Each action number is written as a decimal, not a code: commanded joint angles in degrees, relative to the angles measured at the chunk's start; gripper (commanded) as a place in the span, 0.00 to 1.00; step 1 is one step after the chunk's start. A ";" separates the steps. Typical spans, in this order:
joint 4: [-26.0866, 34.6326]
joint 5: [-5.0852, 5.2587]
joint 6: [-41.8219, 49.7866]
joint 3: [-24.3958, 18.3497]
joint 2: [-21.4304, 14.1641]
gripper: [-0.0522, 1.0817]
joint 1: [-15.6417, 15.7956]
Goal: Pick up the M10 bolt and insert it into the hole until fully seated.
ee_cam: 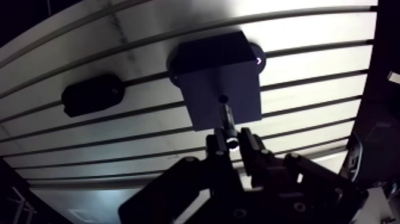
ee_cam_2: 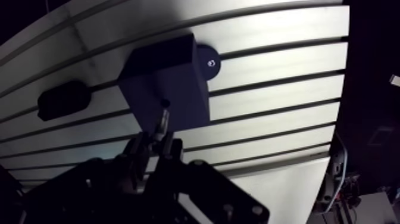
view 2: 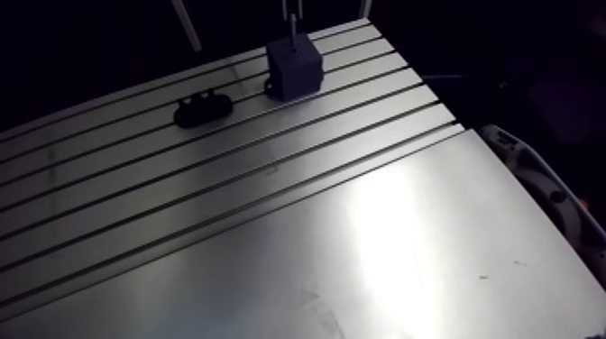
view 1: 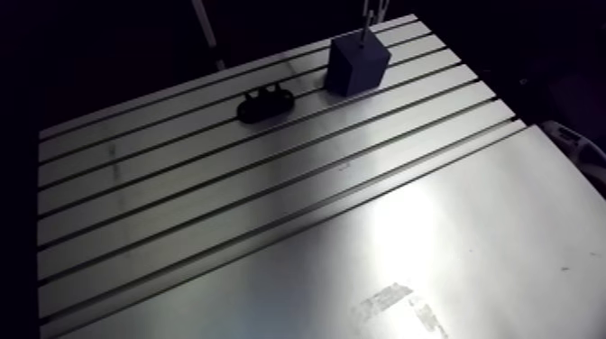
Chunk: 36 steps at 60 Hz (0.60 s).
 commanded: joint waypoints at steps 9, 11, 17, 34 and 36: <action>0.01 -0.01 0.00 0.00 0.45 0.99 -0.01; 0.01 -0.01 -0.01 0.00 0.45 0.99 -0.01; 0.01 -0.01 -0.01 0.17 0.45 0.99 -0.01; -0.08 -0.01 0.07 0.35 0.45 0.99 -0.01; -0.08 -0.09 0.07 0.35 0.45 0.99 0.08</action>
